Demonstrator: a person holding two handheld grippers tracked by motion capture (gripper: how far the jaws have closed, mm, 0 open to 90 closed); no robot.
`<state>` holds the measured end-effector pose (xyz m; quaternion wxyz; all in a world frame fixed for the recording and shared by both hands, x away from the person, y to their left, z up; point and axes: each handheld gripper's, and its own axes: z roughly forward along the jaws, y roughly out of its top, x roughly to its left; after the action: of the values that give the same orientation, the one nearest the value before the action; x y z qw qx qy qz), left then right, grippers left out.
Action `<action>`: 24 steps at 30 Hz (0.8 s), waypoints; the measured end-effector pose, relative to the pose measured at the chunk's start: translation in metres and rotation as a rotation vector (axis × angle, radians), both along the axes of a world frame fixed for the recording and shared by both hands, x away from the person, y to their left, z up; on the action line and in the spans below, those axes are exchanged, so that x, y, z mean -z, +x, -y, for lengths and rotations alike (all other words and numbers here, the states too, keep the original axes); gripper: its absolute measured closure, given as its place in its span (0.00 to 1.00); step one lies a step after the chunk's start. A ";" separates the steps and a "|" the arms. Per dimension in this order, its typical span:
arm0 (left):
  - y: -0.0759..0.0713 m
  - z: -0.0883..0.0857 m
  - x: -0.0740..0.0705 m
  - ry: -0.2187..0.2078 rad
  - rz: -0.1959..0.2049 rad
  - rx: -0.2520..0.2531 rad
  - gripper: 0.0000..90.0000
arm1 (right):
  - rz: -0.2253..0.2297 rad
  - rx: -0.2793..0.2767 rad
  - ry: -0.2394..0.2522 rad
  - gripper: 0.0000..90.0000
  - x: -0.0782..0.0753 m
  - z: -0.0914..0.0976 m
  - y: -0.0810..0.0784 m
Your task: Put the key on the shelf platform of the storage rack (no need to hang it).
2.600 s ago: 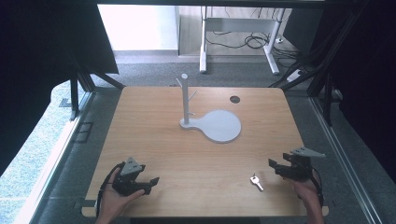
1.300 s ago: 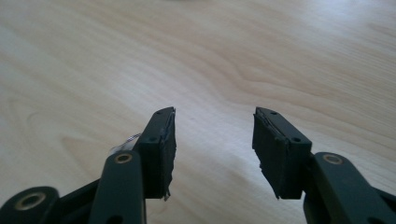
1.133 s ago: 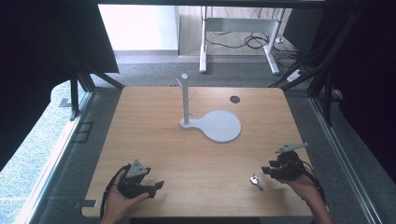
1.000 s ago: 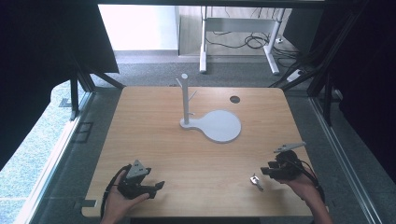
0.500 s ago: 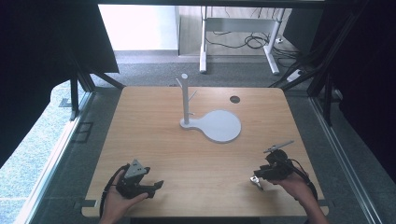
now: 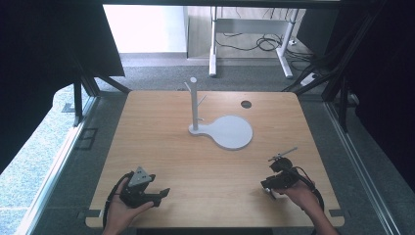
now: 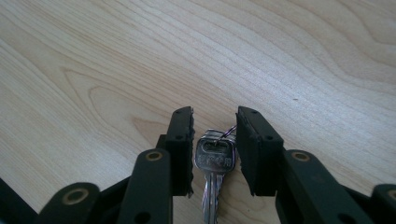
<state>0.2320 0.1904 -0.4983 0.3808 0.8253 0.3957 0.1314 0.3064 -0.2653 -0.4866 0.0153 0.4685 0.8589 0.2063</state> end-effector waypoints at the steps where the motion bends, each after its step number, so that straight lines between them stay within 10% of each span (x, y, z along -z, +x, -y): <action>1: 0.000 0.000 0.000 0.001 0.000 -0.001 0.29 | -0.003 0.000 0.003 0.76 0.002 0.000 0.001; 24: 0.003 -0.003 0.003 0.011 -0.011 -0.016 0.29 | -0.039 0.028 -0.037 0.83 0.008 -0.010 0.009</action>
<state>0.2346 0.1933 -0.5015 0.3730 0.8249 0.4036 0.1324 0.3153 -0.2553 -0.4946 0.0101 0.4840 0.8561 0.1809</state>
